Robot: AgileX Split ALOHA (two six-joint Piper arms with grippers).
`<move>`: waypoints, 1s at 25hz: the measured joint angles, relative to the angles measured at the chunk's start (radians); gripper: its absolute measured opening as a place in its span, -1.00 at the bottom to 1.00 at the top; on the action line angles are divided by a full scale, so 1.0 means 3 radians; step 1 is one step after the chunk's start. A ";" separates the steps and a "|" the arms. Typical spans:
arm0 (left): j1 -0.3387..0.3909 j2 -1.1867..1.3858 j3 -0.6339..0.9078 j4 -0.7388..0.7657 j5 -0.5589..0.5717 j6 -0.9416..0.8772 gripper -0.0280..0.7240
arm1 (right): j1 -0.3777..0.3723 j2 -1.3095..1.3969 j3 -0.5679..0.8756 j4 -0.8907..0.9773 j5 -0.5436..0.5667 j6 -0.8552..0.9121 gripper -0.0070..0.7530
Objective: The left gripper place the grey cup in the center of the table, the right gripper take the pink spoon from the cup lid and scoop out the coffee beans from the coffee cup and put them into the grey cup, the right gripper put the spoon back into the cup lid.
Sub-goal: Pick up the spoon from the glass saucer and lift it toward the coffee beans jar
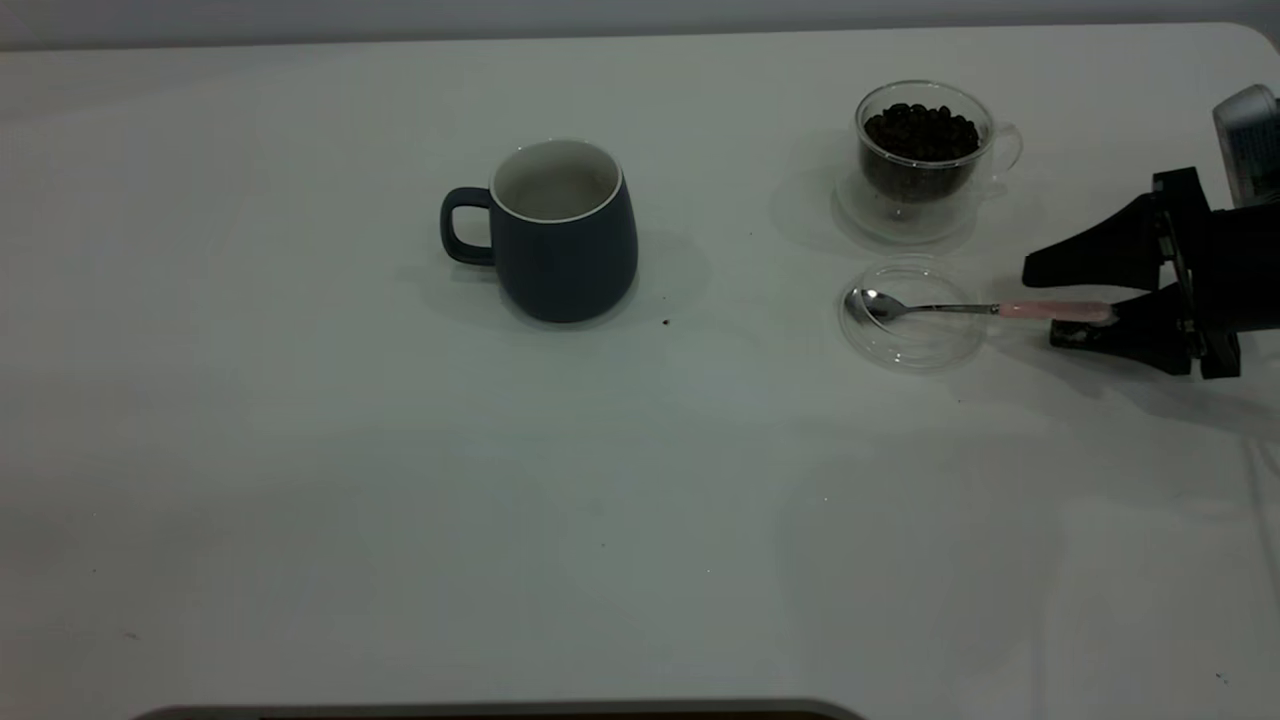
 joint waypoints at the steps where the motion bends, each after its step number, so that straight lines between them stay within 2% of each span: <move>1: 0.0000 0.0000 0.0000 0.0000 0.0000 0.0000 0.59 | 0.0013 0.0011 0.0000 0.0000 0.0000 0.0000 0.57; 6: 0.0000 0.0000 0.0000 0.0000 0.0000 0.0000 0.59 | 0.0031 0.0017 0.0000 -0.0016 0.0000 -0.0004 0.56; 9: 0.0000 0.0000 0.0000 0.0000 0.0000 0.0000 0.59 | 0.0031 0.0017 0.0000 -0.0024 0.0000 -0.0004 0.46; 12: 0.0000 0.0000 0.0000 0.0000 0.0000 0.0000 0.59 | 0.0031 0.0017 0.0000 -0.0072 0.0002 -0.0004 0.22; 18: 0.0000 0.0000 0.0000 0.0000 0.0000 -0.0003 0.59 | 0.0031 0.0025 0.0000 -0.0137 0.0002 -0.0004 -0.51; 20: 0.0000 0.0000 0.0000 0.0000 0.0000 -0.0006 0.59 | 0.0031 0.0028 0.0000 -0.0169 0.0115 -0.0006 -0.69; 25: 0.0000 0.0000 0.0000 0.0000 0.0000 -0.0006 0.59 | 0.0031 0.0001 0.0000 -0.0282 0.0134 -0.0009 -0.72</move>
